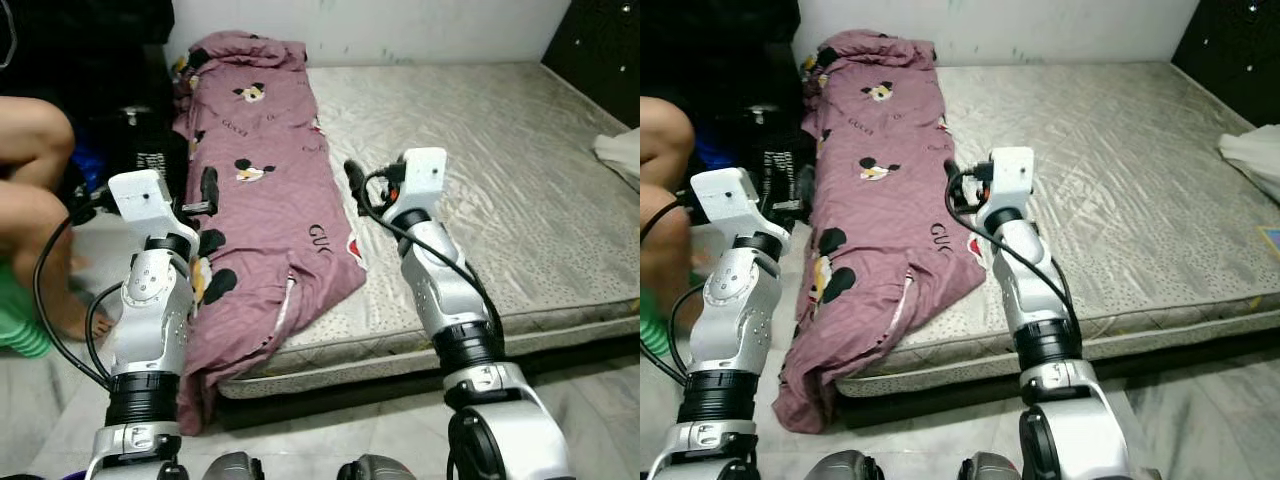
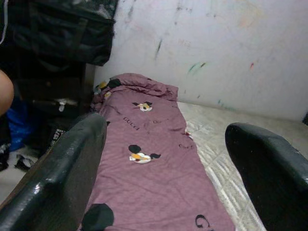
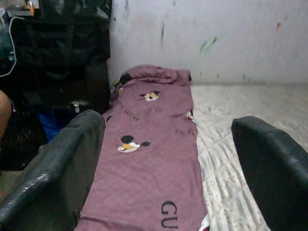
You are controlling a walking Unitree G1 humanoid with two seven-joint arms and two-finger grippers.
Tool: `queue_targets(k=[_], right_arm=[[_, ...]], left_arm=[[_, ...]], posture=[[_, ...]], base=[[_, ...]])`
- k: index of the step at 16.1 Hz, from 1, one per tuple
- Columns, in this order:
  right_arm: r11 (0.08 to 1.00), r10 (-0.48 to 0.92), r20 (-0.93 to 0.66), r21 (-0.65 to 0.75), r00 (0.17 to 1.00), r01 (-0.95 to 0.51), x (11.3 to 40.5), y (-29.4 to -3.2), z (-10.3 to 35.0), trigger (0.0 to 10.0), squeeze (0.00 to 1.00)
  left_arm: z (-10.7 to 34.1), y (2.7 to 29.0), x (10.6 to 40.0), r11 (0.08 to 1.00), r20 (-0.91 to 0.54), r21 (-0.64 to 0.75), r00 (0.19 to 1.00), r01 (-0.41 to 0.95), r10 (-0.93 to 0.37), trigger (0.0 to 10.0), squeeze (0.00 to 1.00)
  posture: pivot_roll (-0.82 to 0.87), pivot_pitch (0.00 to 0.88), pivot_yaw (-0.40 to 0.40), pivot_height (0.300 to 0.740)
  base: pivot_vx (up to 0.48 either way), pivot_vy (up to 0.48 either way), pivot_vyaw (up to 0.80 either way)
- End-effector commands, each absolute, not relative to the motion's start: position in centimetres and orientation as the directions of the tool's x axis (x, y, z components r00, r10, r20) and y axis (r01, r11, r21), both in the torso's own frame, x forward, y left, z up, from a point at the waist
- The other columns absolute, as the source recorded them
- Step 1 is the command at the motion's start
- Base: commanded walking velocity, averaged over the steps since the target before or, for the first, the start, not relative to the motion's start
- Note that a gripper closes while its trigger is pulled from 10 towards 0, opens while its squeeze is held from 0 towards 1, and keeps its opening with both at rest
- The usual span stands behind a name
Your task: Clean up the room
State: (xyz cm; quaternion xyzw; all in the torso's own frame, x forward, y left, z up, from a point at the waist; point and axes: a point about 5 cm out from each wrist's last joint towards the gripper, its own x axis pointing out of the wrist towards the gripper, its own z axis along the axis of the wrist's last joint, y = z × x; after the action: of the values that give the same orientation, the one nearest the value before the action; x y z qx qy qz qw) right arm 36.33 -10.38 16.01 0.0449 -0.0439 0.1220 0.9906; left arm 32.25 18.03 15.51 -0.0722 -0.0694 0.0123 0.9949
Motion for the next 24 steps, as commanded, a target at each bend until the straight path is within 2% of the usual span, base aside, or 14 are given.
queue_targets(k=[1, 5, 10, 14, 22, 24], right_arm=[[0.974, 0.205, 0.092, 0.082, 0.974, -0.213, 36.5, -11.0, 15.8, 10.0, 0.00], [0.970, 0.232, 0.071, 0.061, 0.970, -0.237, 36.2, -11.1, 15.0, 10.0, 0.00], [0.977, 0.193, 0.055, 0.077, 0.980, -0.197, 34.2, -11.4, 13.4, 10.0, 0.00], [0.978, 0.197, 0.022, 0.067, 0.980, -0.199, 33.4, -11.7, 12.5, 10.0, 0.00], [0.988, 0.138, -0.013, 0.072, 0.990, -0.137, 32.6, -12.5, 12.0, 10.0, 0.00], [0.988, 0.135, -0.007, 0.073, 0.991, -0.134, 32.7, -12.5, 12.3, 10.0, 0.00]], left_arm=[[15.6, 18.2, 32.4, 0.995, 0.122, -0.099, 0.992, 0.001, 0.011, 10.0, 0.00], [13.4, 19.1, 30.6, 0.999, 0.057, 0.027, 0.998, 0.035, -0.036, 10.0, 0.00], [11.0, 19.6, 27.0, 0.996, 0.030, 0.028, 0.996, -0.087, 0.086, 10.0, 0.00], [11.0, 19.8, 26.3, 0.988, 0.021, -0.012, 0.988, -0.154, 0.154, 10.0, 0.00], [11.8, 18.2, 26.5, 0.995, 0.029, -0.084, 0.998, -0.044, 0.047, 10.0, 0.00], [12.0, 18.0, 26.5, 0.995, 0.037, -0.097, 0.999, -0.030, 0.033, 10.0, 0.00]], posture=[[-0.05, 0.000, -0.025, 0.740], [-0.03, 0.000, -0.038, 0.740], [-0.05, 0.000, -0.031, 0.740], [-0.04, 0.000, -0.036, 0.740], [-0.07, 0.000, -0.008, 0.740], [-0.07, 0.000, -0.007, 0.740]], base=[[0.000, 0.000, 0.00], [0.000, 0.000, 0.00], [0.000, 0.000, 0.00], [0.000, 0.000, 0.66], [0.000, 0.000, 0.00], [0.328, 0.000, -0.52]])
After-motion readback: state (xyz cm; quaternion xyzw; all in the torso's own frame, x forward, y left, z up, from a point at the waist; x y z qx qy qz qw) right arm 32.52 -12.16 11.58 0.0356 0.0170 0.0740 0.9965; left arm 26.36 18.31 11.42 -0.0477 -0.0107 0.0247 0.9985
